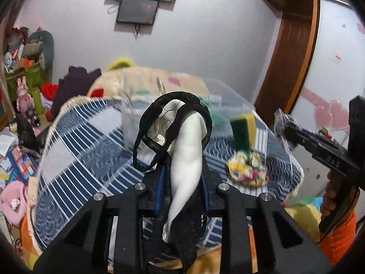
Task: Organize soft objects
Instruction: 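Carry both items over the clear box and release them inside, then grasp the black beaded bracelet with the left gripper while the right gripper grasps the floral cloth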
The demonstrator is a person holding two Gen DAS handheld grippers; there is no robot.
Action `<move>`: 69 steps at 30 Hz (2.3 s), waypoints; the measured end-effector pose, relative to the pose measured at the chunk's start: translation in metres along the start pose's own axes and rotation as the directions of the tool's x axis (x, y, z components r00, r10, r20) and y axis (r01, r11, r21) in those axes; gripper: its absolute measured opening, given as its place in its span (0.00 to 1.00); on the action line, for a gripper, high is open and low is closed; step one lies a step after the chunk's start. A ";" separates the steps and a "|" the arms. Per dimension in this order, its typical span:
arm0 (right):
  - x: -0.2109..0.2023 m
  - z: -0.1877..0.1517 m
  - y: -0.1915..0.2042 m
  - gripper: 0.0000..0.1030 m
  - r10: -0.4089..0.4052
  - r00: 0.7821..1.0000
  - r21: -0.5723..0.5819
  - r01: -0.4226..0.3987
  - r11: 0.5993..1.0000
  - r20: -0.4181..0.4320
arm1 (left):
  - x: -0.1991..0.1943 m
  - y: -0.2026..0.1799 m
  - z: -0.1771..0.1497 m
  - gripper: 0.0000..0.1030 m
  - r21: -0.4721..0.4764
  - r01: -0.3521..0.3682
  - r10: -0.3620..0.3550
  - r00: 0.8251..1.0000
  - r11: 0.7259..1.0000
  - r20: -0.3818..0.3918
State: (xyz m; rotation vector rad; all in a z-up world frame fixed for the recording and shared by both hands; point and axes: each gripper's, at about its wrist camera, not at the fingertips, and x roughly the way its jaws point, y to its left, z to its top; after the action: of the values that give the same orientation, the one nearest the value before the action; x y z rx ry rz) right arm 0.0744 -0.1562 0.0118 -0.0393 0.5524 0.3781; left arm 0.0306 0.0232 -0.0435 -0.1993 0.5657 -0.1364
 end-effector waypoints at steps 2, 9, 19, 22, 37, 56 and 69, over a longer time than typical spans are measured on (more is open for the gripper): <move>-0.001 0.005 0.002 0.34 0.001 1.000 -0.009 -0.001 1.000 0.014 | -0.003 0.004 0.010 0.26 -0.005 -0.009 0.009 1.000 1.000 0.028; 0.000 0.030 0.014 0.34 0.011 0.997 -0.041 -0.008 0.999 0.081 | -0.002 0.012 0.045 0.26 -0.006 -0.042 0.043 0.993 0.999 0.113; 0.021 0.065 0.027 0.34 0.028 0.990 -0.063 -0.020 0.998 0.139 | 0.029 0.026 0.082 0.26 -0.028 -0.077 0.080 0.988 0.997 0.133; 0.032 0.074 0.033 0.34 0.029 0.989 -0.070 -0.020 0.997 0.143 | 0.043 0.031 0.087 0.26 -0.031 -0.083 0.086 0.990 0.996 0.115; 0.092 0.079 0.060 0.34 0.062 0.998 -0.141 -0.060 0.988 0.008 | 0.101 0.029 0.092 0.26 0.012 -0.139 0.139 0.990 0.990 0.003; 0.139 0.061 0.056 0.37 0.098 0.971 -0.073 -0.116 0.991 -0.216 | 0.102 0.032 0.077 0.50 -0.009 -0.148 0.148 0.988 0.989 -0.031; 0.098 0.074 0.058 0.54 0.065 0.993 -0.129 -0.078 0.989 -0.100 | 0.067 0.023 0.080 0.73 0.010 -0.138 0.138 0.990 0.990 0.020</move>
State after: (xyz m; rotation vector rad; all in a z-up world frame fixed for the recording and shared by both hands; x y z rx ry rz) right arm 0.1681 -0.0586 0.0277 -0.1665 0.6240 0.4842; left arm 0.1315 0.0451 -0.0174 -0.1494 0.5571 -0.0036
